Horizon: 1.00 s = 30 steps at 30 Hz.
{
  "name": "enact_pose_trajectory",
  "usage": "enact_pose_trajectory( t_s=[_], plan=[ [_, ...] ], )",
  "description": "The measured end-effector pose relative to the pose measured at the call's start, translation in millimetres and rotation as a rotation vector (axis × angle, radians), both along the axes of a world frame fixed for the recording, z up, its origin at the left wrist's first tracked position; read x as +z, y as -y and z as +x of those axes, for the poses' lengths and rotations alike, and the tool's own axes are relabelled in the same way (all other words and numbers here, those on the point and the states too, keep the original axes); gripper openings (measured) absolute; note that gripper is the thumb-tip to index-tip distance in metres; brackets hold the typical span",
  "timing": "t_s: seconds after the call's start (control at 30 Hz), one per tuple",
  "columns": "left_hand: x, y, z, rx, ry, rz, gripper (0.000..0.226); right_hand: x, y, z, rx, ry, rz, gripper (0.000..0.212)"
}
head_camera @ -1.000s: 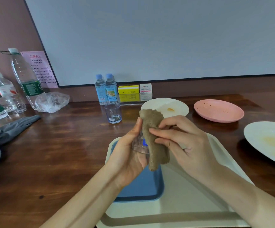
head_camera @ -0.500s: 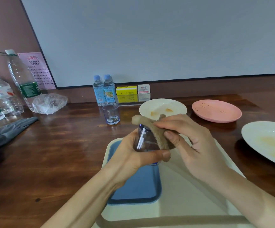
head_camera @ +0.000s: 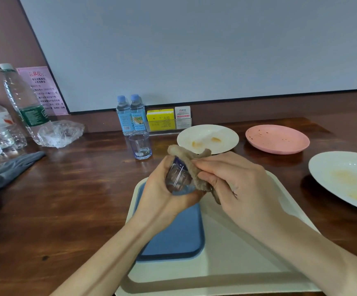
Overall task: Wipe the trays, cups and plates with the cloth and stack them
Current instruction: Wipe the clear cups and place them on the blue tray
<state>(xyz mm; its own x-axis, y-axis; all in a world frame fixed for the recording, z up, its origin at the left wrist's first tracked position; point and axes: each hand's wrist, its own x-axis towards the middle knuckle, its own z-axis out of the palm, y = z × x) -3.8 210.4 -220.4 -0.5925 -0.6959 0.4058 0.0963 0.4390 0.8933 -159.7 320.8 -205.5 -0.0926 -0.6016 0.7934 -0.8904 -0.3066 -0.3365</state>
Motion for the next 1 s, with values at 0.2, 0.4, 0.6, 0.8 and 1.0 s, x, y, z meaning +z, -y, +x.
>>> enact_pose_trajectory(
  t_s=[0.2,0.4,0.6,0.8,1.0],
  plan=[
    [8,-15,4,0.027,0.187,-0.008,0.055,-2,3,1,0.153,0.017,0.081,0.038],
    [1,-6,3,0.092,0.141,-0.056,0.061,2,12,-5,0.137,-0.025,0.204,0.041],
    [-1,-1,2,0.139,0.138,-0.137,0.054,-4,-1,2,-0.02,-0.062,0.092,0.034],
    [4,-10,6,0.089,0.228,-0.129,0.069,-9,5,5,0.14,0.035,0.104,0.041],
    [0,-9,3,0.125,0.215,-0.207,0.064,0,13,-2,0.08,0.012,0.243,0.045]
  ],
)
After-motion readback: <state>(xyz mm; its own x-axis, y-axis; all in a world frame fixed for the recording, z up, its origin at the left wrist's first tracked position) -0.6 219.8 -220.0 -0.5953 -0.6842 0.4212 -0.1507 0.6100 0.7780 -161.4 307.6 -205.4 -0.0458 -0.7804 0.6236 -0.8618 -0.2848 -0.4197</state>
